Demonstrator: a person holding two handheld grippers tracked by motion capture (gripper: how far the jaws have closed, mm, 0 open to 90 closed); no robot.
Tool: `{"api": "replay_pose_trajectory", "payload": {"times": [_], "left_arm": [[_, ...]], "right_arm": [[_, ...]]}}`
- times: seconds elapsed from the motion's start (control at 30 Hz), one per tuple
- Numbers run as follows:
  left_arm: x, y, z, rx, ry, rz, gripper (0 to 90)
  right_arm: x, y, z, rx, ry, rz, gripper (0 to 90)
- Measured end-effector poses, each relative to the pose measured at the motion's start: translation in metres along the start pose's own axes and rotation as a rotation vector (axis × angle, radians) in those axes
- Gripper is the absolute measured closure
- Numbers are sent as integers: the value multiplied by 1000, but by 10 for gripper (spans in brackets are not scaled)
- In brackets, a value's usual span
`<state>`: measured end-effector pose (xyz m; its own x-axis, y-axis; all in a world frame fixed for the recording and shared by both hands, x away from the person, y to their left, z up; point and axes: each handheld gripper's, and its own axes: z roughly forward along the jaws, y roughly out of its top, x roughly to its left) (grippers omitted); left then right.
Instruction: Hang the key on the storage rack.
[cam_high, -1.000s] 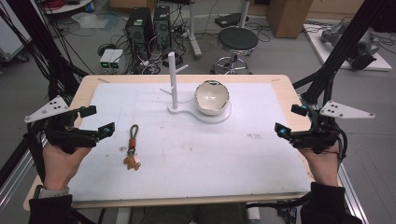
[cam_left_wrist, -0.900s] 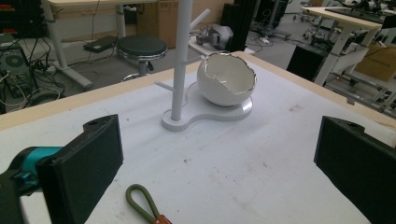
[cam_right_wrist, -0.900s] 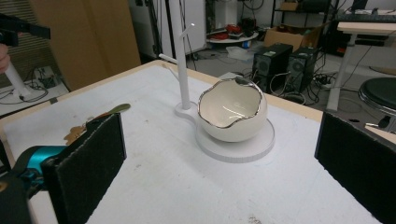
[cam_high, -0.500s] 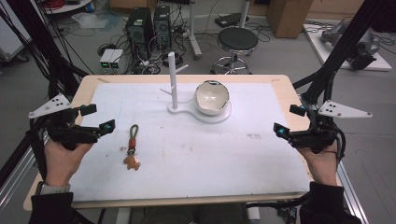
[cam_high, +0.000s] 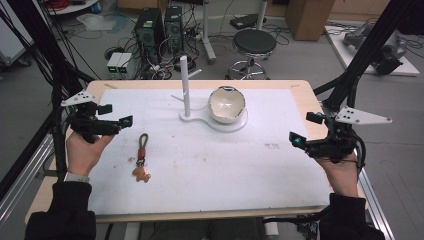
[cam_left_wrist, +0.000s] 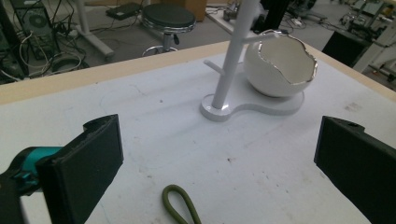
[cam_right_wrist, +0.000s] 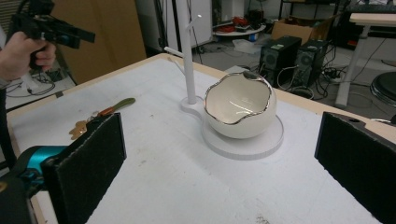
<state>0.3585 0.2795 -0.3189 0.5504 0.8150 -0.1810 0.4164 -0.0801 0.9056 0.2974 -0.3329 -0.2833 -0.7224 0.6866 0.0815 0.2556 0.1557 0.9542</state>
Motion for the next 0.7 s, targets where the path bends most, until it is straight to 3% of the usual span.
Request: {"api": "replay_pose_trajectory", "payload": {"times": [0.27,0.43,0.57,0.7], "left_arm": [[21,-4,16,5,-5,-41,17],[24,-6,21,23,7,-41,17],[27,-14,26,27,22,-65,17],[29,-22,33,68,45,-71,17]], "right_arm": [[1,0,3,11,10,0,10],[1,0,3,16,9,2,10],[1,-1,4,21,11,0,10],[1,-1,6,24,14,-1,10]]}}
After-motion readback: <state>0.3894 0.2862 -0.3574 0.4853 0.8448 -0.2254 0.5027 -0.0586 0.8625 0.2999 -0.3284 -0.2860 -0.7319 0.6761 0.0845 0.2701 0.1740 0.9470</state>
